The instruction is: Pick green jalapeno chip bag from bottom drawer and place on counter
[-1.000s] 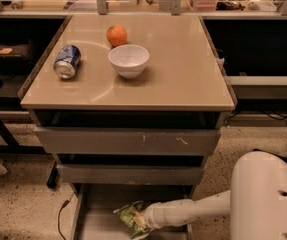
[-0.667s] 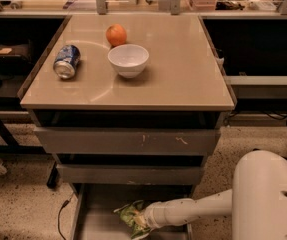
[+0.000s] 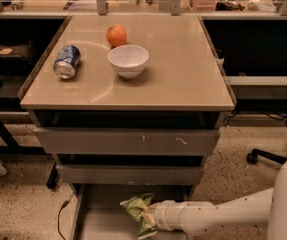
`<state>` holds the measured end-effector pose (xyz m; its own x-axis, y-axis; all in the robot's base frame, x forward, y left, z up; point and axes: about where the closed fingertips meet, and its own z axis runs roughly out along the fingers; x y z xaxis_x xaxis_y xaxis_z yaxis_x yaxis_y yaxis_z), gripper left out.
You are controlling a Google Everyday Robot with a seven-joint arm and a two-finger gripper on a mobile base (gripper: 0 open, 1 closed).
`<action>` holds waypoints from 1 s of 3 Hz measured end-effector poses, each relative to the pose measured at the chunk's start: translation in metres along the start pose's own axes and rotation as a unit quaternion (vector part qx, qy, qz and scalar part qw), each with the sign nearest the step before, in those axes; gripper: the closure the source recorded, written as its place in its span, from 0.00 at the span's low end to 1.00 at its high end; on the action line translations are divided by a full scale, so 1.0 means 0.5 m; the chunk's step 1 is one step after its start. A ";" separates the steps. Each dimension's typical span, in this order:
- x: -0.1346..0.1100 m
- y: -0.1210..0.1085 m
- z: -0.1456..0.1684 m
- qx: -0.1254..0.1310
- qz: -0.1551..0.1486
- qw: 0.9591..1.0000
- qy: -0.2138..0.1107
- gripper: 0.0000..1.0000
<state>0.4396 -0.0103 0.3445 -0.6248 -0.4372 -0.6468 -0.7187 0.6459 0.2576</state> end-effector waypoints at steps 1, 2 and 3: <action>-0.029 0.024 -0.121 0.035 -0.015 0.999 -0.016 1.00; -0.067 0.051 -0.228 0.075 -0.039 0.996 -0.034 1.00; -0.097 0.049 -0.264 0.092 -0.056 0.993 -0.039 1.00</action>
Offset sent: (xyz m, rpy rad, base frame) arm -0.0550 -0.0495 0.1952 -0.1354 -0.3000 -0.1021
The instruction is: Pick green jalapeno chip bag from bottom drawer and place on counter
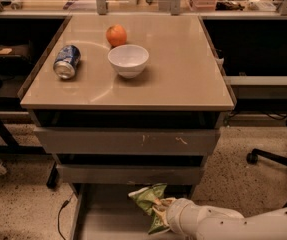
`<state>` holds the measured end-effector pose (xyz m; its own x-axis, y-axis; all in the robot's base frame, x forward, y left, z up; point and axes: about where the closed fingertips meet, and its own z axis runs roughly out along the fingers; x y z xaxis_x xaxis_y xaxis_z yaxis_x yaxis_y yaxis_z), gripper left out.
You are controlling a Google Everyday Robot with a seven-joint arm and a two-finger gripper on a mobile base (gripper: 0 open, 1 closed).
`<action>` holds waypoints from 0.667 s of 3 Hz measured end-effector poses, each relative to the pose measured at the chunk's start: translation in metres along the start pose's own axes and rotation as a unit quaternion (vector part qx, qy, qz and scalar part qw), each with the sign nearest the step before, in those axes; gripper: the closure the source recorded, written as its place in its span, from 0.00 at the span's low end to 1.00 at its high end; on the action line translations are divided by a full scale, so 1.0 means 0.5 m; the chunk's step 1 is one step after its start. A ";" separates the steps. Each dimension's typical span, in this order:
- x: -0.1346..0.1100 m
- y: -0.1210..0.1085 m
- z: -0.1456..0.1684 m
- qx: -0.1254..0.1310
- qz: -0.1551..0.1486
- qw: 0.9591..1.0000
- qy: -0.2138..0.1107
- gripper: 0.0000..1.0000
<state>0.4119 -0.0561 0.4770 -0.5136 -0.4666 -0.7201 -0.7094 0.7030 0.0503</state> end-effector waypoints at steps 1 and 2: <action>-0.007 0.003 -0.006 -0.003 0.001 1.000 0.001 1.00; -0.041 0.001 -0.056 0.009 0.003 1.000 0.002 1.00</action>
Offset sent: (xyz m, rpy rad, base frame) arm 0.0021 -0.0266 0.1040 -0.0366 -0.0549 -0.0472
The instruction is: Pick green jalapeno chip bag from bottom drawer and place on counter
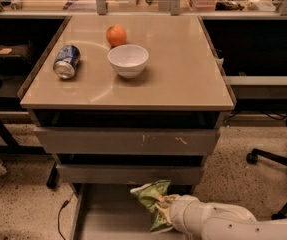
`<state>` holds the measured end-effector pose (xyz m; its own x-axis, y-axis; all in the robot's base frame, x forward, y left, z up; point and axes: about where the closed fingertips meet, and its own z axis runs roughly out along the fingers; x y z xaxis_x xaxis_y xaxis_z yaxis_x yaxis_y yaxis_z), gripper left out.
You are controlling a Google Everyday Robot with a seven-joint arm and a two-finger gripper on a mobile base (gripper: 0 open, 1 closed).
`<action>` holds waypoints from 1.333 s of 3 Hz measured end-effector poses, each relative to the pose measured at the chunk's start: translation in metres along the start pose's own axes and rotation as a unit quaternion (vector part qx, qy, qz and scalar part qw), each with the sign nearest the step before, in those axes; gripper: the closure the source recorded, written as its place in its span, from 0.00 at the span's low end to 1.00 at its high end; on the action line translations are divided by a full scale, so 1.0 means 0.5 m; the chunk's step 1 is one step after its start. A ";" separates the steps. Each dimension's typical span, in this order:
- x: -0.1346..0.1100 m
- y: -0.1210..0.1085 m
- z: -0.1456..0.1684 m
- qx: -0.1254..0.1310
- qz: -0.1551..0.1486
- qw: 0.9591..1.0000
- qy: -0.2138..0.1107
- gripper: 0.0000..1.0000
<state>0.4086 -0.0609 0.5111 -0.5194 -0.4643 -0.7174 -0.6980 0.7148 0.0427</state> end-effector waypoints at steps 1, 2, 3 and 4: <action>-0.067 -0.007 -0.072 0.026 -0.017 0.999 -0.013 1.00; -0.150 -0.010 -0.137 0.056 -0.049 0.997 -0.026 1.00; -0.164 -0.011 -0.149 0.062 -0.056 0.996 -0.028 1.00; -0.168 -0.010 -0.149 0.062 -0.058 0.996 -0.029 1.00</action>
Offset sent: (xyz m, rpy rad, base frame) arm 0.0112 -0.0271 0.1940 -0.1229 -0.2362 -0.0090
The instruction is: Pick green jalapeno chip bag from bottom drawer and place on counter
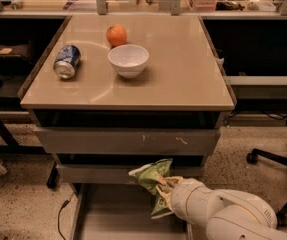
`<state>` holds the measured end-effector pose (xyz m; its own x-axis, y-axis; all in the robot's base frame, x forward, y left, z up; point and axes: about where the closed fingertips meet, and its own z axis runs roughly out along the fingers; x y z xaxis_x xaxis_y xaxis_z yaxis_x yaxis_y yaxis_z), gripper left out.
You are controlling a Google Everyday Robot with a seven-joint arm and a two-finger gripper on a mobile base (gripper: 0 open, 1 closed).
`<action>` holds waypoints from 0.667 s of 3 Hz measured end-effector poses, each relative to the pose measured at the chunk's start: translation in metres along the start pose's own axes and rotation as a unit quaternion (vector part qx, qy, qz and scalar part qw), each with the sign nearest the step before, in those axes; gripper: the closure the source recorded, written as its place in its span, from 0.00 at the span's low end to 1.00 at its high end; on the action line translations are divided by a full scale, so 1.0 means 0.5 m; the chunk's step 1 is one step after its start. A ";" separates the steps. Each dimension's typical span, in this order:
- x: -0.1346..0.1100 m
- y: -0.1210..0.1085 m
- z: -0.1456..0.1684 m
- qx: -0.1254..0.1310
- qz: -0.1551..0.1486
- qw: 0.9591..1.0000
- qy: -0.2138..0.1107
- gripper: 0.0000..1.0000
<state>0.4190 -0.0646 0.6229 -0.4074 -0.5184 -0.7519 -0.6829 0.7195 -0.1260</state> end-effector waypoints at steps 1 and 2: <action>-0.068 -0.016 -0.031 0.022 -0.024 0.999 -0.021 1.00; -0.169 -0.050 -0.079 0.056 -0.053 0.996 -0.049 1.00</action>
Offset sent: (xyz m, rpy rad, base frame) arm 0.0383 -0.0243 0.1969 -0.0617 -0.2976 -0.0058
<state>0.4466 -0.0571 0.7149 -0.2713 -0.5503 -0.7897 -0.6441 0.7134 -0.2759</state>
